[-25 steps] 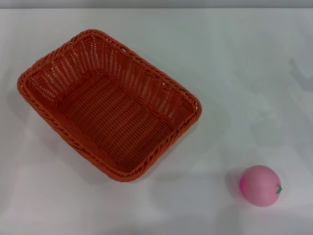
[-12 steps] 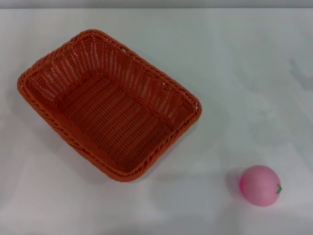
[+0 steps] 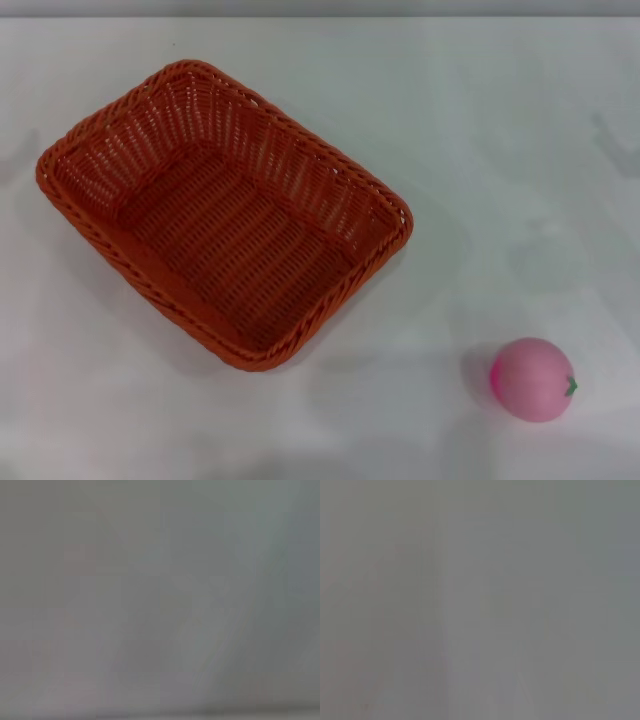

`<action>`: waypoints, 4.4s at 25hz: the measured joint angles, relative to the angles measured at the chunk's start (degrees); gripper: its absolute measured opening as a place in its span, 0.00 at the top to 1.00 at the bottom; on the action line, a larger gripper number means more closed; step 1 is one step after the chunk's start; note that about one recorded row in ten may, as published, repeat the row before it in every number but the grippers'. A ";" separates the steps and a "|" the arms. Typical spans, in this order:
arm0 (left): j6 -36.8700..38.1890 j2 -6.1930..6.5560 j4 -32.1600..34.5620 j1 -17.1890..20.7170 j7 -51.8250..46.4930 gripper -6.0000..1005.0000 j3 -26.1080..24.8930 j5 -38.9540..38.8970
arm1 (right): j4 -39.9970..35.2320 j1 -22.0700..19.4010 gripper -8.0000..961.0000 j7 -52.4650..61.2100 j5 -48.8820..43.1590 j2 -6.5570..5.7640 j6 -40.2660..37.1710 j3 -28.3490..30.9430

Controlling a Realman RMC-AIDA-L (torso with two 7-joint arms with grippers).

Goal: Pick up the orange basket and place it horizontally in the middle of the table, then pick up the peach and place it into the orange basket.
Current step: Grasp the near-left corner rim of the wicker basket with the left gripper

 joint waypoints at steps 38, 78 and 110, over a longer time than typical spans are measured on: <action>-8.80 1.46 12.65 -16.48 11.09 0.14 1.49 25.71 | 3.54 -0.56 0.09 -1.40 -0.40 0.24 -0.32 -0.99; -2.32 -0.76 18.13 -17.00 18.05 0.47 4.65 24.39 | 4.75 -0.85 0.10 -0.46 -0.38 0.24 -0.05 -1.78; -6.02 -1.49 11.87 -14.07 11.02 0.82 4.46 20.63 | 4.83 0.54 0.10 -0.38 -0.39 0.31 -0.19 -2.31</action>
